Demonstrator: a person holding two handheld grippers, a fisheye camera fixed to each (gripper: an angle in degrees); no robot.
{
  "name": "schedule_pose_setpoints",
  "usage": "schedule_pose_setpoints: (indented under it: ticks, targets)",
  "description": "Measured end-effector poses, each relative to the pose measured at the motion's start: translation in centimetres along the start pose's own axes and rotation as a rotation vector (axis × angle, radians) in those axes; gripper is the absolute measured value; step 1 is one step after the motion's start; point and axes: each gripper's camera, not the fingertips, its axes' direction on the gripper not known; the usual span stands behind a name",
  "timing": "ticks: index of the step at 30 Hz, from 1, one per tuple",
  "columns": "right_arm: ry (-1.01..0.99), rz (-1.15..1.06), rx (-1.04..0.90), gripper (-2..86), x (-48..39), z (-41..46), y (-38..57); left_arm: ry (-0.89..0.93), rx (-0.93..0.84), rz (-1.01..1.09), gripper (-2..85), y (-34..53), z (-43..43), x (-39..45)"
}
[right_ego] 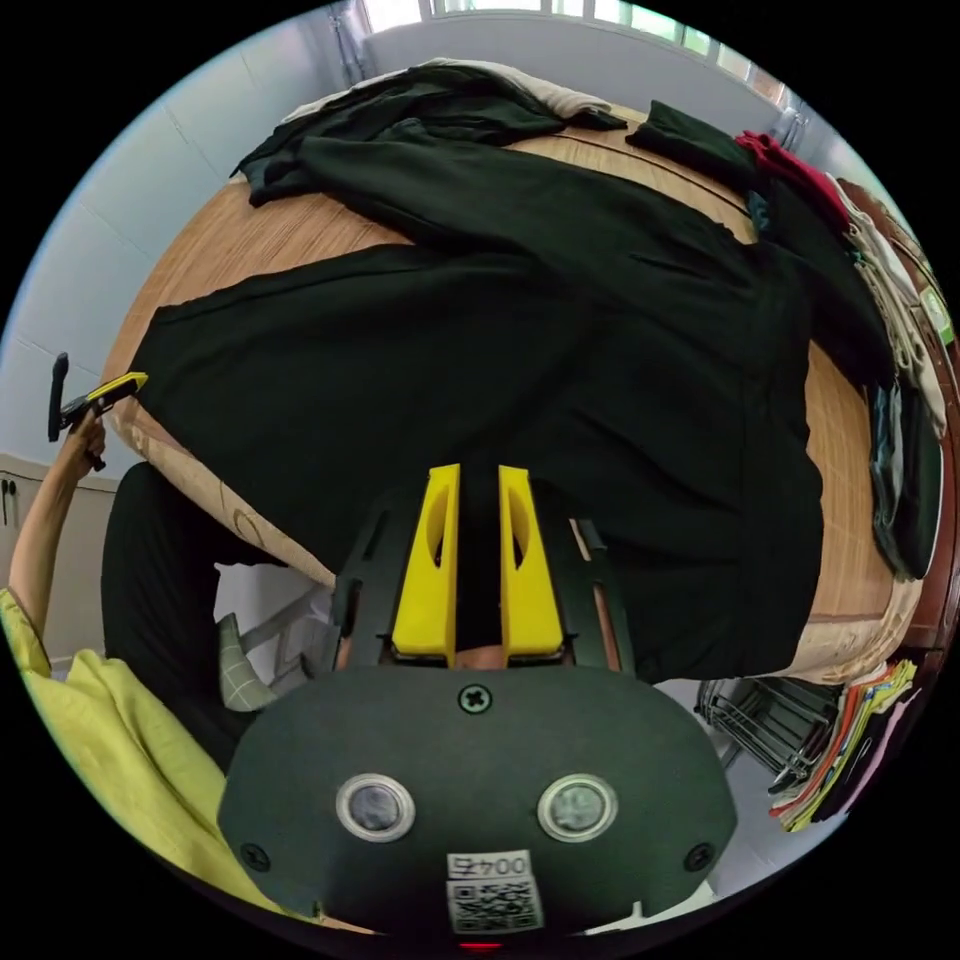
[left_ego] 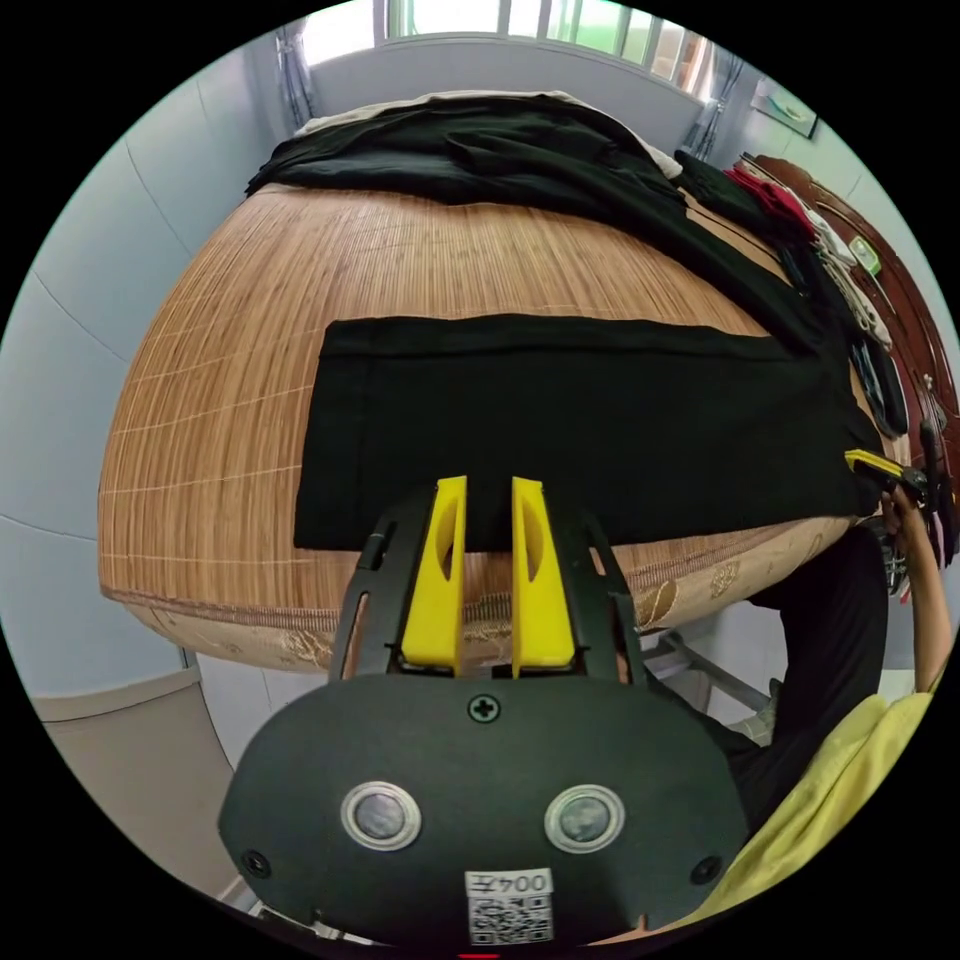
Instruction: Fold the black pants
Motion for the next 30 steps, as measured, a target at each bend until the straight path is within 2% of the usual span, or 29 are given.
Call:
schedule_pose_setpoints:
  ticks: [3,7,9,11,14,16,19,22,27,30]
  targets:
    - [-0.038,-0.031,-0.051,7.0,0.3,-0.9,0.4,-0.003,-0.005,0.023,6.5,3.3,1.3,-1.0]
    - [-0.057,-0.025,-0.031,6.6,0.0,-1.9,1.0,0.064,0.072,-0.007,6.1,8.8,3.1,-3.4]
    - [-0.043,-0.003,-0.037,6.7,-0.8,-2.9,0.5,0.091,0.08,-0.055,6.0,10.8,3.4,-5.2]
    - [-0.012,-0.025,0.047,7.1,-3.2,-5.4,0.3,0.13,0.18,-0.143,6.4,14.1,2.8,-8.3]
    - [-0.069,-0.028,0.101,8.4,-5.9,-7.4,-0.3,0.202,0.241,-0.207,7.4,17.4,3.2,-12.5]
    - [-0.043,-0.015,0.055,8.5,-7.2,-6.9,-1.1,0.219,0.251,-0.228,8.2,18.6,3.9,-14.6]
    - [0.054,-0.014,-0.077,8.2,-9.3,-4.5,-2.3,0.216,0.209,-0.201,10.4,19.5,6.0,-16.5]
    - [0.13,-0.059,-0.073,8.1,-11.2,-4.2,-2.5,0.172,0.164,-0.149,12.6,19.8,8.1,-17.2]
    - [0.086,-0.033,-0.077,8.0,-11.7,-5.3,-3.0,0.149,0.131,-0.092,13.9,20.2,11.3,-17.9]
    - [0.085,-0.04,-0.087,8.0,-12.4,-5.9,-3.2,0.196,0.108,-0.086,13.8,20.6,13.5,-18.4]
